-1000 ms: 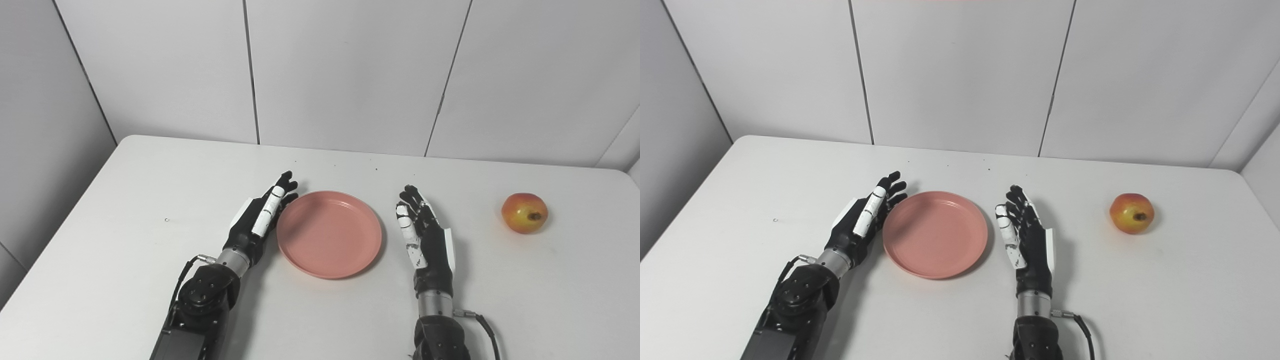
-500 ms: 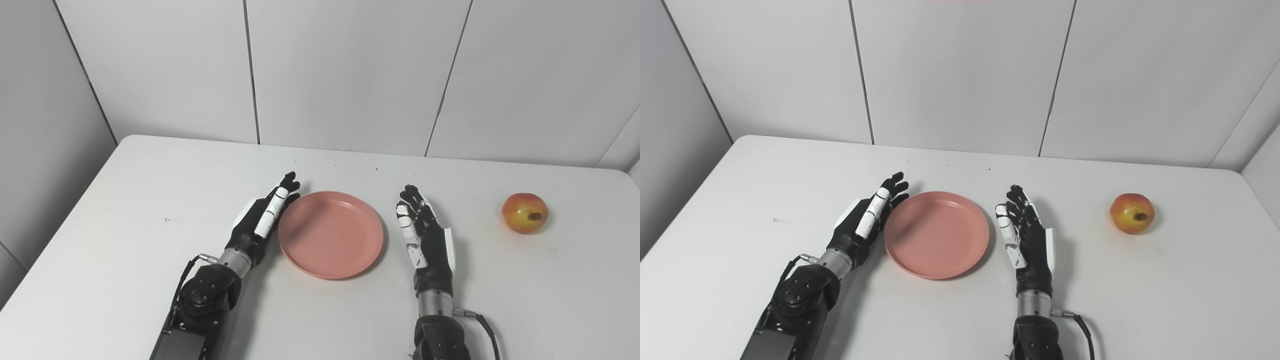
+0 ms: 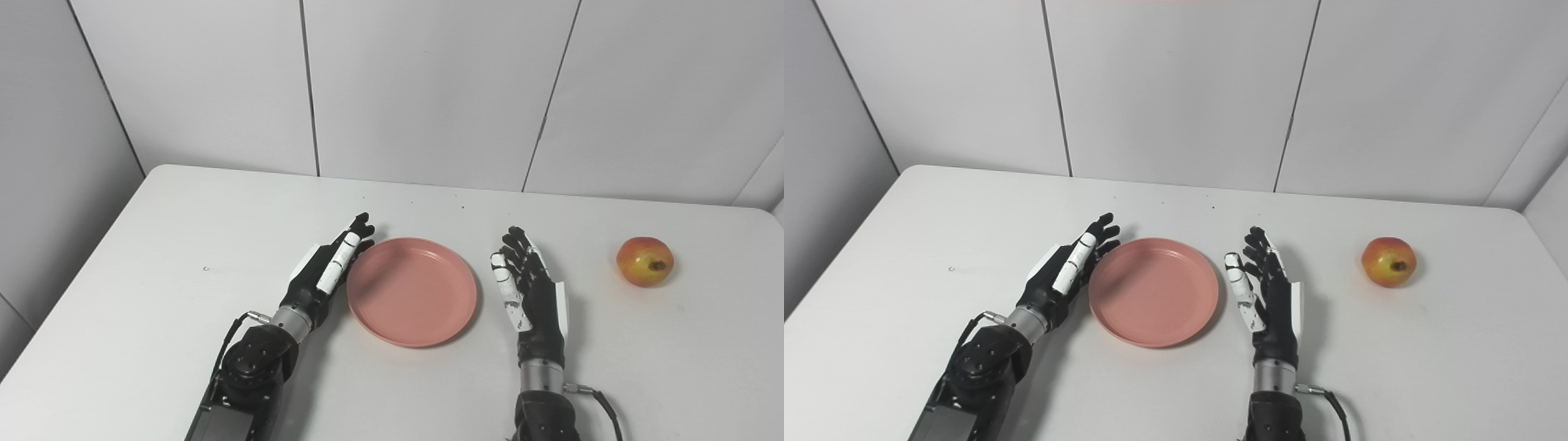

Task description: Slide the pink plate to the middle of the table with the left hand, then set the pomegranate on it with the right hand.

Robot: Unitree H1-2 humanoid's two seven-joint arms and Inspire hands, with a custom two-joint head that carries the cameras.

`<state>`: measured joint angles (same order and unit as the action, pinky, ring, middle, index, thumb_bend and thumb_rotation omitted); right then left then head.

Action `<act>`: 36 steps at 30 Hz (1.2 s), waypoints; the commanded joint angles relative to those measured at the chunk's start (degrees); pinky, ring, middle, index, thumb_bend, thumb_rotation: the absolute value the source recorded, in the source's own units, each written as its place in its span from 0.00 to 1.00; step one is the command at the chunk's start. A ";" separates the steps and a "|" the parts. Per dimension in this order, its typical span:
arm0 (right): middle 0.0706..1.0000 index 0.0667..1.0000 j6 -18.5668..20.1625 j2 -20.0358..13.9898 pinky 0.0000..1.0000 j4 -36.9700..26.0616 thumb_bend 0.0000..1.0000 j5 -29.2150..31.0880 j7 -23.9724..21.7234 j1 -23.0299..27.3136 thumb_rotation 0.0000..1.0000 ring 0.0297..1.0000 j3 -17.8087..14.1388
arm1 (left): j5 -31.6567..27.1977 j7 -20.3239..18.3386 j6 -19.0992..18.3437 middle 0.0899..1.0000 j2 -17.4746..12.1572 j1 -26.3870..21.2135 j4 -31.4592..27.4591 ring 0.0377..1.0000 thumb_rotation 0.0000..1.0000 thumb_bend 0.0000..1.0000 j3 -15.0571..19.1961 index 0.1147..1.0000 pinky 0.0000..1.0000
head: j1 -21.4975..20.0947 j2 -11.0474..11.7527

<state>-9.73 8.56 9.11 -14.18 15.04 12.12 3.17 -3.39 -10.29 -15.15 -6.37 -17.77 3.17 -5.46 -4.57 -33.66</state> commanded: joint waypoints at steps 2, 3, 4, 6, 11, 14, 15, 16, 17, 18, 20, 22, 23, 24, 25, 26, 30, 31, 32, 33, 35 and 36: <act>0.83 0.84 -3.02 -1.08 0.80 -2.55 0.53 -1.51 1.46 1.45 0.81 0.82 -0.71 | 0.21 -0.79 0.25 0.96 0.15 -1.16 -0.43 0.94 1.00 0.59 -0.51 0.97 0.92 | -0.15 -0.04; 0.83 0.84 -2.97 -1.24 0.81 -2.79 0.52 -1.61 1.53 1.52 0.82 0.82 -0.75 | 0.27 -0.82 0.29 0.97 0.11 -1.17 -0.37 0.94 1.00 0.59 -0.58 0.97 0.92 | -0.15 -0.04; 0.83 0.84 -2.55 -1.55 0.81 -3.33 0.52 -1.83 1.50 1.60 0.82 0.82 -0.79 | 0.63 -0.66 0.37 0.97 0.04 -1.20 -0.29 0.94 1.00 0.59 -0.70 0.97 0.92 | -0.37 0.02; 0.83 0.84 -1.76 -2.10 0.82 -4.00 0.53 -2.22 1.43 1.71 0.82 0.83 -0.74 | 1.09 -0.31 0.65 0.96 0.04 -1.22 -0.12 0.94 1.00 0.57 -0.78 0.96 0.91 | -0.60 0.02; 0.84 0.84 -0.30 -2.91 0.82 -4.48 0.53 -2.93 1.38 2.49 0.76 0.84 -0.97 | 1.17 -0.52 0.87 0.96 -0.09 -1.20 -0.07 0.94 1.00 0.58 -0.65 0.96 0.91 | -1.67 -0.22; 0.84 0.84 -0.22 -3.97 0.82 -4.10 0.54 -4.51 1.69 3.27 0.77 0.84 -1.15 | 1.25 -0.78 0.67 0.96 -0.40 -1.06 -0.32 0.94 1.00 0.57 -0.70 0.96 0.91 | -2.34 -0.30; 0.83 0.84 -0.03 -4.22 0.81 -4.00 0.55 -5.07 1.86 3.46 0.77 0.84 -1.22 | 1.27 -0.76 0.73 0.96 -0.44 -1.00 -0.35 0.93 1.00 0.57 -0.65 0.97 0.91 | -2.59 -0.36; 0.83 0.84 0.14 -4.32 0.80 -3.96 0.56 -5.46 2.01 3.57 0.78 0.84 -1.24 | 1.28 -0.75 0.78 0.96 -0.49 -0.95 -0.39 0.93 1.00 0.57 -0.61 0.96 0.91 | -2.91 -0.40; 0.82 0.83 0.56 -4.48 0.80 -3.94 0.56 -6.29 2.36 3.74 0.79 0.84 -1.29 | 1.12 -0.74 0.57 0.96 -0.51 -0.95 -0.45 0.93 1.00 0.57 -0.46 0.96 0.92 | -3.50 -0.35; 0.82 0.83 0.92 -4.73 0.80 -3.88 0.57 -7.02 2.62 3.96 0.80 0.84 -1.36 | 0.94 -0.76 0.48 0.96 -0.55 -0.95 -0.45 0.93 1.00 0.56 -0.31 0.96 0.92 | -3.83 -0.29; 0.81 0.82 1.88 -5.18 0.80 -3.79 0.58 -8.72 3.25 4.44 0.81 0.83 -1.61 | 0.70 -0.95 0.72 0.96 -0.84 -0.90 -0.35 0.93 1.00 0.56 -0.03 0.96 0.92 | -4.98 -0.20; 0.81 0.82 1.88 -5.54 0.80 -3.40 0.59 -10.02 3.88 4.75 0.81 0.82 -1.72 | 0.67 -1.13 0.95 0.96 -1.18 -0.84 -0.22 0.93 1.00 0.56 0.18 0.96 0.92 | -6.49 0.19; 0.81 0.82 1.73 -5.78 0.79 -3.22 0.60 -10.39 4.08 4.89 0.80 0.82 -1.74 | 0.36 -1.51 1.30 0.96 -1.33 -0.84 -0.01 0.94 1.00 0.57 0.33 0.96 0.92 | -6.93 0.30; 0.81 0.82 1.86 -6.09 0.78 -3.17 0.60 -10.70 4.14 5.09 0.80 0.81 -1.82 | 0.05 -1.81 1.60 0.97 -1.42 -0.85 0.25 0.94 1.00 0.56 0.53 0.97 0.93 | -7.48 0.43; 0.81 0.82 1.94 -6.47 0.78 -3.11 0.60 -10.83 4.10 5.36 0.79 0.82 -1.94 | -0.22 -2.08 1.91 0.97 -1.49 -0.85 0.45 0.95 1.00 0.56 0.70 0.97 0.93 | -7.74 0.50; 0.81 0.82 2.06 -6.83 0.77 -3.00 0.60 -10.99 4.07 5.63 0.78 0.82 -2.06 | -0.47 -2.39 2.31 0.97 -1.61 -0.87 0.70 0.95 1.00 0.55 0.83 0.97 0.94 | -8.41 0.59; 0.82 0.83 1.98 -8.21 0.77 -2.34 0.60 -11.37 4.26 6.68 0.78 0.82 -2.60 | -1.08 -3.14 3.64 0.97 -2.01 -0.90 1.59 0.96 1.00 0.55 1.15 0.97 0.94 | -9.38 0.85; 0.82 0.82 1.85 -8.54 0.77 -2.10 0.60 -11.40 4.44 6.97 0.77 0.82 -2.79 | -1.24 -3.34 4.00 0.97 -2.10 -0.89 1.85 0.96 1.00 0.55 1.24 0.97 0.95 | -9.38 0.85; 0.82 0.82 1.93 -8.78 0.76 -1.99 0.60 -11.64 4.65 7.19 0.76 0.82 -2.90 | -1.35 -3.49 4.26 0.97 -2.19 -0.90 2.04 0.96 1.00 0.55 1.31 0.97 0.95 | -9.65 0.85; 0.82 0.82 2.38 -9.06 0.76 -2.19 0.60 -12.10 4.75 7.35 0.76 0.82 -3.00 | -1.38 -3.63 4.65 0.97 -2.30 -0.90 2.26 0.96 1.00 0.55 1.35 0.97 0.95 | -9.70 0.84; 0.82 0.83 3.07 -9.37 0.77 -2.62 0.60 -12.38 4.70 7.49 0.75 0.82 -3.21 | -1.37 -3.76 4.92 0.97 -2.51 -0.89 2.36 0.96 1.00 0.56 1.34 0.97 0.94 | -10.02 0.82; 0.82 0.83 3.30 -9.46 0.77 -2.94 0.60 -12.37 4.63 7.47 0.75 0.82 -3.34 | -1.40 -3.84 4.95 0.97 -2.64 -0.86 2.34 0.96 1.00 0.56 1.32 0.97 0.94 | -10.44 0.83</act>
<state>-7.11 -0.57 7.91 -26.17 18.92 17.88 0.14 -4.88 -13.58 -11.60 -8.25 -17.77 5.69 -4.44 -15.02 -32.78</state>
